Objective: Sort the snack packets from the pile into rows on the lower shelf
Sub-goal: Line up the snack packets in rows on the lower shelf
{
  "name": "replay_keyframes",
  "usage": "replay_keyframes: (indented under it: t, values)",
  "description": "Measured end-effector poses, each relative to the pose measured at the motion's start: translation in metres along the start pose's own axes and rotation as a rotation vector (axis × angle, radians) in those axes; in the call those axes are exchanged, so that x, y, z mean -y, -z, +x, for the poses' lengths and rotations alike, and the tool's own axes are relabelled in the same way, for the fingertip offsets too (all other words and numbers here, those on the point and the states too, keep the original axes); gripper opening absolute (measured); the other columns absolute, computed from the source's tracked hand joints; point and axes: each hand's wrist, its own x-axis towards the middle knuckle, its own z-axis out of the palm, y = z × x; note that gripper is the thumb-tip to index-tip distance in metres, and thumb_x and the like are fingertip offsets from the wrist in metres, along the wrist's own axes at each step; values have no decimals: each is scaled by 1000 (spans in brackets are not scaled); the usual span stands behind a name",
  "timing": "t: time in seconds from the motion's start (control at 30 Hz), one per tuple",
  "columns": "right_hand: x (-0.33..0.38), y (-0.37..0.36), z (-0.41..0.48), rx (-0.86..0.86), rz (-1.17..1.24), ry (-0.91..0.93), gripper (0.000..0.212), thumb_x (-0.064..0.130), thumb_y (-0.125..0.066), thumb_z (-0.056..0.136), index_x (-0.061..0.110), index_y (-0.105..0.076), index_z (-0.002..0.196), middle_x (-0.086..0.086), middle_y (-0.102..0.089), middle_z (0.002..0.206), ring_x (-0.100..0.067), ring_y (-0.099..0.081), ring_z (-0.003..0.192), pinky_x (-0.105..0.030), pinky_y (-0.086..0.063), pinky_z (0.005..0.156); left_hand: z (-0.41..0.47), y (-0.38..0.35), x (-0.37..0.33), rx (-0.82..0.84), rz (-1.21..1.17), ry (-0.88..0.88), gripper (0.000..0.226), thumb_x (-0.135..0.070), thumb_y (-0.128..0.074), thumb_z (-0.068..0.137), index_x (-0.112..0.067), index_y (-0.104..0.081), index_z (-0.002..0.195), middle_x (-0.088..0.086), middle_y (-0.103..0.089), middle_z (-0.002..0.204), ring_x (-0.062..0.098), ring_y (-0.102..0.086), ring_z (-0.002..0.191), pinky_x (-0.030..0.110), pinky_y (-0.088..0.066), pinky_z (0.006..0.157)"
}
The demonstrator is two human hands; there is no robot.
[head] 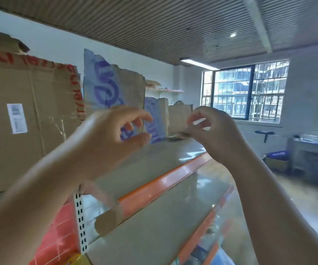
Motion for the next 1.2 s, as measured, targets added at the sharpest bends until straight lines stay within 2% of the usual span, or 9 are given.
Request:
replay_keyframes:
  t: [0.2, 0.37, 0.57, 0.73, 0.87, 1.0, 1.07, 1.13, 1.2]
  values:
    - [-84, 112, 9, -69, -14, -70, 7, 25, -75, 89, 26, -69, 85, 12, -69, 100, -11, -66, 91, -22, -48, 67, 84, -72, -70, 109, 9, -77, 28, -48, -68, 88, -47, -68, 116, -22, -65, 100, -5, -58, 92, 16, -45, 76]
    - [-162, 181, 24, -44, -60, -90, 8, 20, -75, 91, 21, -69, 86, 8, -68, 96, -16, -66, 92, -22, -41, 62, 150, -131, -114, 220, 108, -108, 36, -57, -59, 86, -42, -69, 117, -21, -65, 101, -2, -61, 93, 37, -55, 83]
    - [-243, 222, 42, -4, -35, -133, 9, 13, -77, 90, 11, -70, 85, -4, -69, 97, -18, -64, 81, -7, -42, 52, 211, -205, -130, 253, 118, -99, 25, -56, -65, 90, -42, -71, 109, -19, -68, 96, 3, -64, 89, 38, -56, 83]
    - [-295, 229, 65, 65, -133, -132, 9, 22, -78, 89, 22, -70, 85, 6, -70, 95, -16, -67, 86, -28, -49, 73, 248, -256, -118, 294, 120, -63, 16, -51, -69, 90, -47, -68, 106, -24, -67, 90, -4, -63, 82, 30, -56, 77]
    - [-333, 217, 87, 93, -157, -128, 11, 28, -77, 89, 30, -69, 82, 10, -69, 92, -11, -67, 86, -28, -45, 61, 275, -285, -93, 354, 149, -26, 10, -53, -67, 90, -53, -64, 100, -28, -65, 88, -8, -61, 82, 25, -53, 73]
    - [-368, 196, 122, 161, -181, -64, 12, 30, -77, 88, 34, -67, 81, 13, -67, 89, -7, -66, 85, -24, -39, 57, 310, -312, -60, 358, 156, 35, 22, -64, -62, 80, -51, -68, 97, -28, -66, 88, -6, -62, 81, 25, -51, 70]
    - [-385, 185, 143, 189, -228, -37, 11, 32, -75, 88, 36, -67, 82, 16, -67, 92, -6, -65, 86, -25, -43, 60, 333, -329, -43, 351, 165, 52, 18, -60, -66, 85, -49, -70, 99, -24, -66, 90, -3, -62, 83, 26, -49, 70]
    - [-403, 175, 166, 215, -267, -17, 10, 33, -75, 88, 35, -67, 83, 16, -67, 94, -7, -66, 88, -26, -50, 72, 356, -347, -28, 362, 168, 71, 17, -55, -68, 90, -46, -71, 104, -23, -65, 95, -3, -60, 87, 26, -47, 71]
    - [-418, 167, 191, 232, -278, -10, 10, 35, -75, 88, 35, -66, 83, 16, -67, 93, -11, -67, 86, -32, -54, 79, 379, -364, -13, 366, 167, 69, 20, -54, -69, 91, -42, -73, 108, -22, -65, 97, -2, -61, 88, 26, -47, 71]
